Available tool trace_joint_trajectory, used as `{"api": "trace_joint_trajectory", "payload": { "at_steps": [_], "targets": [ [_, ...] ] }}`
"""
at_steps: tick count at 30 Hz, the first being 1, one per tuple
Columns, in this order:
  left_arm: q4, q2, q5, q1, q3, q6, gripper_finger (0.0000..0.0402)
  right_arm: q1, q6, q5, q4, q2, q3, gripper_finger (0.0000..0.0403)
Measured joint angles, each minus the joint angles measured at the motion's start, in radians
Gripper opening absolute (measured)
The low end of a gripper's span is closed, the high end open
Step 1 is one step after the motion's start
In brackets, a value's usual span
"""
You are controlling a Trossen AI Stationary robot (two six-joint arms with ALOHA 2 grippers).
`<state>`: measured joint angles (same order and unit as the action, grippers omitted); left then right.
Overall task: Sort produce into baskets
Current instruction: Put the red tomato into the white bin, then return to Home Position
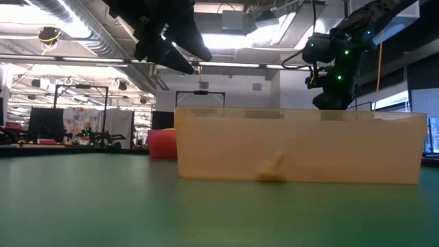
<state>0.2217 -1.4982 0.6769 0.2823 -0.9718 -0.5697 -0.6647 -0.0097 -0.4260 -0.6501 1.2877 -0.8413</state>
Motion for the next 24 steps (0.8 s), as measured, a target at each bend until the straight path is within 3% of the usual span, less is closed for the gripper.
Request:
{"api": "trace_joint_trajectory", "payload": {
  "at_steps": [4, 9, 13, 17, 24],
  "targets": [
    [0.0, 0.0, 0.0, -0.008, 0.0, 0.026, 0.0308, 0.003, 0.004, -0.063, 0.0, 0.0, 0.0, 0.0386],
    [0.003, 0.016, -0.038, -0.025, 0.0, 0.132, 0.03, 0.003, -0.079, 0.038, -0.05, -0.014, -0.022, 0.0397],
    [0.008, 0.06, -0.095, -0.072, 0.0, 0.243, 0.0282, 0.004, -0.115, 0.201, -0.058, -0.098, -0.025, 0.0391],
    [-0.009, 0.113, -0.188, -0.132, 0.012, 0.334, 0.0253, 0.004, -0.038, 0.347, -0.07, -0.181, -0.026, 0.039],
    [-0.127, 0.231, -0.349, -0.237, 0.152, 0.401, 0.0187, 0.02, -0.02, 0.687, -0.112, -0.251, -0.026, 0.0385]
  ]
}}
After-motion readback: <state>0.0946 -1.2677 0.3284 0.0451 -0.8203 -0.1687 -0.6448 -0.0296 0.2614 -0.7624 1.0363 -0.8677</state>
